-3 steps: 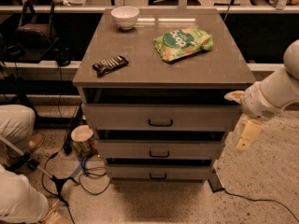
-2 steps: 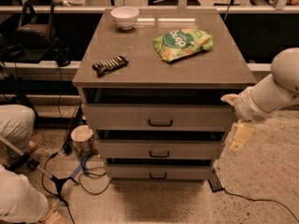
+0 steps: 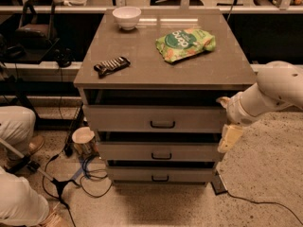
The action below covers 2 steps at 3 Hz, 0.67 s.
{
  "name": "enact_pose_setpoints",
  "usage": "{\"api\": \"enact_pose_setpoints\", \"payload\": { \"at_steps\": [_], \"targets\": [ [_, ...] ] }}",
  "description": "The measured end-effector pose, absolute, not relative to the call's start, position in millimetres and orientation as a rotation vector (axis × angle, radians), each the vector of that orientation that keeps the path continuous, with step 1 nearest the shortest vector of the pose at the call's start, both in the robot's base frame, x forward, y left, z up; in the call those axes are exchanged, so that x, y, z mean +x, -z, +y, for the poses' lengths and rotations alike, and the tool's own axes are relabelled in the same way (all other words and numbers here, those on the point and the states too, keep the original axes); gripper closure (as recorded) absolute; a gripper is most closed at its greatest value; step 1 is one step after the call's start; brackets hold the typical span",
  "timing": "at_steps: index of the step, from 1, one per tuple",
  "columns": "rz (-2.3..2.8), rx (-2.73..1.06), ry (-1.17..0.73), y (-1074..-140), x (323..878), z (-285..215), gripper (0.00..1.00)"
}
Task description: Open top drawer
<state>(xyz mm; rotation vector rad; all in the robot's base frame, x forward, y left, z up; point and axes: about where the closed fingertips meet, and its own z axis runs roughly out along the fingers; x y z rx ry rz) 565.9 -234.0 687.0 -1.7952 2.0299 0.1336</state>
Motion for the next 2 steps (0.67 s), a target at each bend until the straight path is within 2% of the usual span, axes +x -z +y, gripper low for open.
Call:
{"api": "enact_pose_setpoints", "payload": {
  "at_steps": [2],
  "targets": [
    [2.02, -1.787, -0.119, -660, 600, -219, 0.0]
  ]
}}
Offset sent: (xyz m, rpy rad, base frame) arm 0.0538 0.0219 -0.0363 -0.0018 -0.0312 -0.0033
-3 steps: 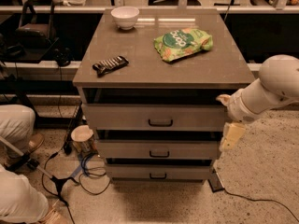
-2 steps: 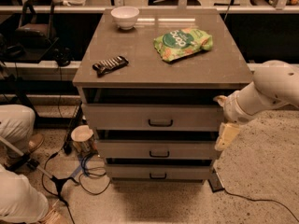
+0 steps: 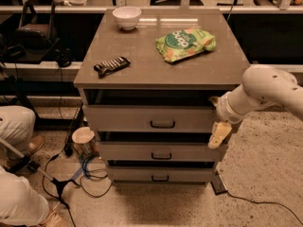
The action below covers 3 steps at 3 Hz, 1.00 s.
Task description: Open top drawer
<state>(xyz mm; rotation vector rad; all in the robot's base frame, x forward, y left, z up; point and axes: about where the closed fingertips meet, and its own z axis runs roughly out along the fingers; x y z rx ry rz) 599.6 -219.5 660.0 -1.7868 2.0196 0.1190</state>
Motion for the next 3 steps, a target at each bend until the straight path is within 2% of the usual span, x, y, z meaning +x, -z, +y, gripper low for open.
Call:
{"api": "enact_pose_setpoints", "payload": {
  "at_steps": [1, 2, 3],
  "targets": [
    [2.011, -1.787, -0.136, -653, 607, -213, 0.25],
    [2.052, -1.741, -0.146, -647, 597, -228, 0.49],
    [2.056, -1.737, -0.147, -650, 596, -229, 0.81]
  ]
}}
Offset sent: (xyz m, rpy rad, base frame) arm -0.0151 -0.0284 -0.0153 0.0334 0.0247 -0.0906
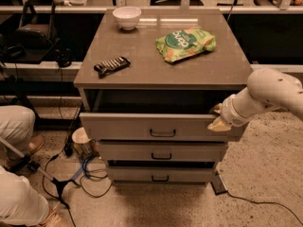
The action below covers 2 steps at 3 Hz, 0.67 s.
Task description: Open top drawer
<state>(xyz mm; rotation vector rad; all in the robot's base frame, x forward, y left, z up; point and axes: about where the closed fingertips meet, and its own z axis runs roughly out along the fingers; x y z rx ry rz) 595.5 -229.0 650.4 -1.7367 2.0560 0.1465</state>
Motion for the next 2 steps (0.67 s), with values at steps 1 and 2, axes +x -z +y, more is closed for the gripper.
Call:
{"api": "enact_pose_setpoints", "payload": {
  "at_steps": [1, 2],
  "targets": [
    [2.056, -1.737, -0.147, -651.2, 595.5, -229.0, 1.0],
    [2.056, -1.737, -0.147, -651.5, 595.5, -229.0, 1.0]
  ]
}}
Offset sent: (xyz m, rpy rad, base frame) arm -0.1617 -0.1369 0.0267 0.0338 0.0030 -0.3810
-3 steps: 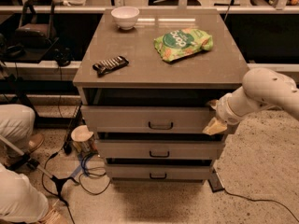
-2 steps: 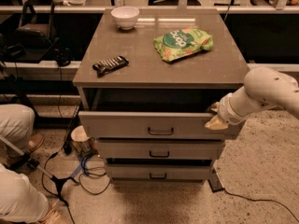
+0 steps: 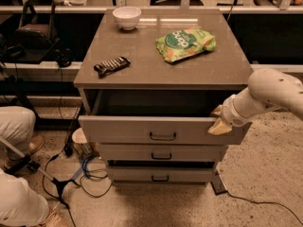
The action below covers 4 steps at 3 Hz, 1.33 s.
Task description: Open top drawer
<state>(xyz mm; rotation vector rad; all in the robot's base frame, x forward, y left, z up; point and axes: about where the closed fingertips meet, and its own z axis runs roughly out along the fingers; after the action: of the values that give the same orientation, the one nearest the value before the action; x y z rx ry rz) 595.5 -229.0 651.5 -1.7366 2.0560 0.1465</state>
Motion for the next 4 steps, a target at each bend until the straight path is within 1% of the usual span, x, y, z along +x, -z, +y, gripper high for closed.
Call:
{"api": "enact_pose_setpoints", "payload": {
  "at_steps": [1, 3, 4],
  "targets": [
    [2.056, -1.74, -0.151, -649.6, 595.2, -227.6, 0.82],
    [2.056, -1.743, -0.156, -647.4, 594.8, -226.1, 0.36],
    [2.056, -1.75, -0.159, -648.1, 593.7, -226.2, 0.04]
  ]
}}
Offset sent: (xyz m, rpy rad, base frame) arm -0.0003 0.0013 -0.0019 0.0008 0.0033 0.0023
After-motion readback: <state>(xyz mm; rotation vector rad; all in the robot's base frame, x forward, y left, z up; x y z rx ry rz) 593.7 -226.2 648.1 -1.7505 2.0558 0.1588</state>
